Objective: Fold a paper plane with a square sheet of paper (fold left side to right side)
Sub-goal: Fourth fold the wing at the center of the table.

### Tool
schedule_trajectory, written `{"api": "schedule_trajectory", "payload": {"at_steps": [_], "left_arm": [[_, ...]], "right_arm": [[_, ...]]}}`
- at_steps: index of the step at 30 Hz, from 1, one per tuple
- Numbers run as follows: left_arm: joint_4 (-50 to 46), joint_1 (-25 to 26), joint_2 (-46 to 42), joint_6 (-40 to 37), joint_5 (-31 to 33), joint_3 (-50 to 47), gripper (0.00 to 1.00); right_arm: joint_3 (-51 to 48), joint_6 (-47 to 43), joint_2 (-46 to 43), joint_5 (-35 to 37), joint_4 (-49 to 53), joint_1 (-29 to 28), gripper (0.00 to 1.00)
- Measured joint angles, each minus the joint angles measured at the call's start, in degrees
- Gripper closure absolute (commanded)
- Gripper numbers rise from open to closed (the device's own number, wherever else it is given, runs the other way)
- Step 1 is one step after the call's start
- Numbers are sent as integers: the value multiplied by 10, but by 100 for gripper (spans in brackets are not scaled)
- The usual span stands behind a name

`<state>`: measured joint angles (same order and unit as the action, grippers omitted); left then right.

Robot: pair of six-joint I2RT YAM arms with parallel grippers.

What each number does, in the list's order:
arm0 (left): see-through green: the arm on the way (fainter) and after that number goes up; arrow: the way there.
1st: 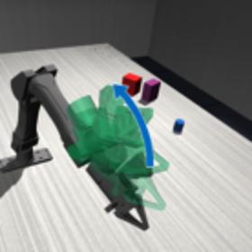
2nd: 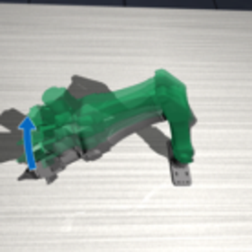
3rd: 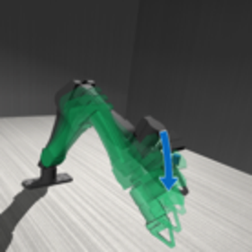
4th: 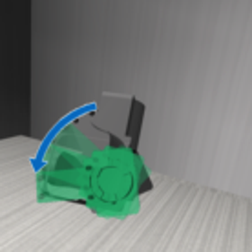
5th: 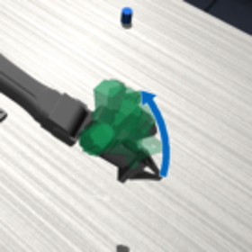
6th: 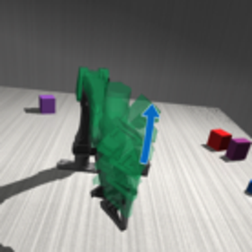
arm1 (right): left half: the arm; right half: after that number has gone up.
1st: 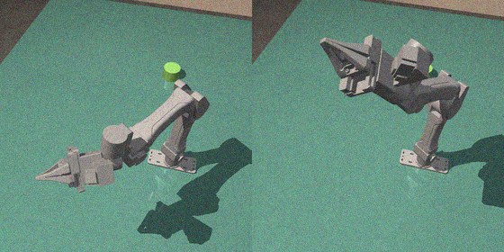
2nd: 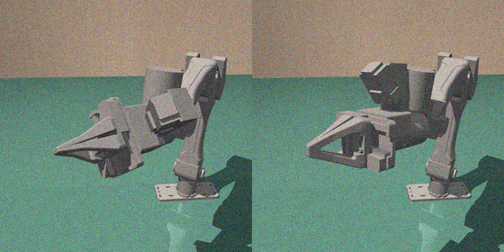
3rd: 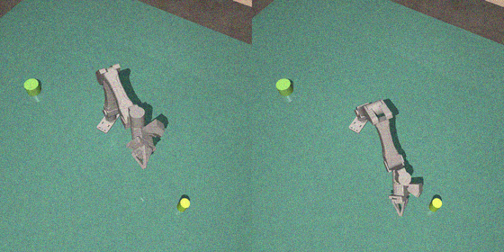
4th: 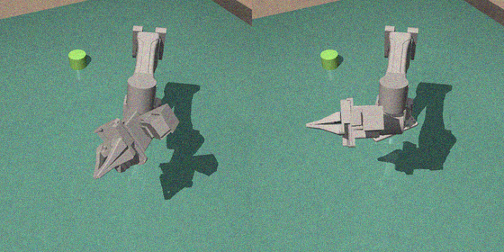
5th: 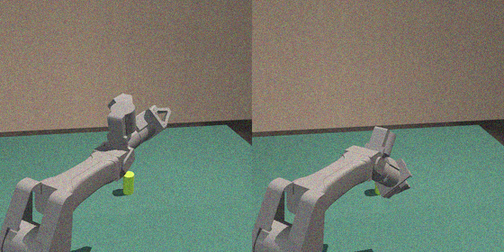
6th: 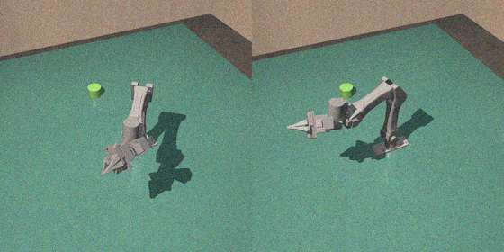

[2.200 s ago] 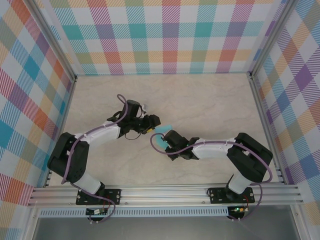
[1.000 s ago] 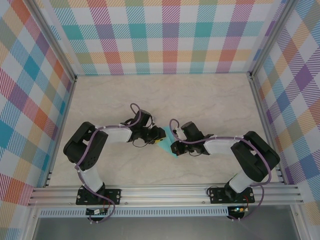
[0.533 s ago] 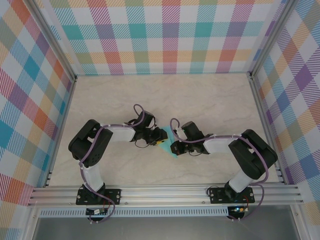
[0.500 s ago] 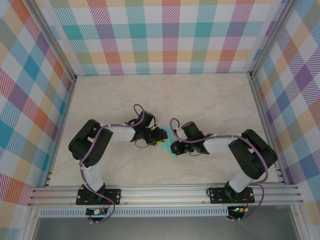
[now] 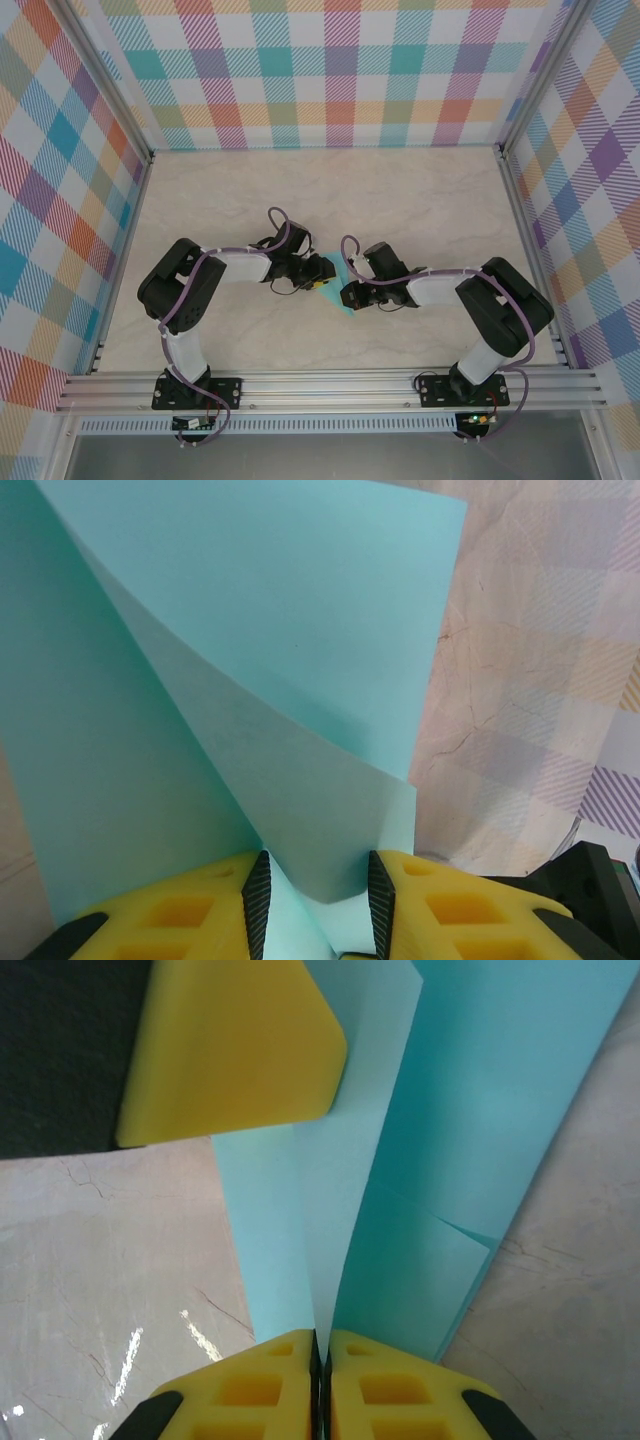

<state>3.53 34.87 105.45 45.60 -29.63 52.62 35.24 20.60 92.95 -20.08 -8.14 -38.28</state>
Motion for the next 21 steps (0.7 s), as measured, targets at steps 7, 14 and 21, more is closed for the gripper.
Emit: {"api": "schedule_trajectory", "payload": {"at_steps": [7,14,21], "left_arm": [[-4,2,0,0,3,2,66],[-4,2,0,0,6,2,66],[-5,2,0,0,6,2,66]], "right_arm": [[5,3,0,-14,3,4,73],[10,17,-13,-47,22,26,59],[10,33,-54,-106,27,86,56]]}}
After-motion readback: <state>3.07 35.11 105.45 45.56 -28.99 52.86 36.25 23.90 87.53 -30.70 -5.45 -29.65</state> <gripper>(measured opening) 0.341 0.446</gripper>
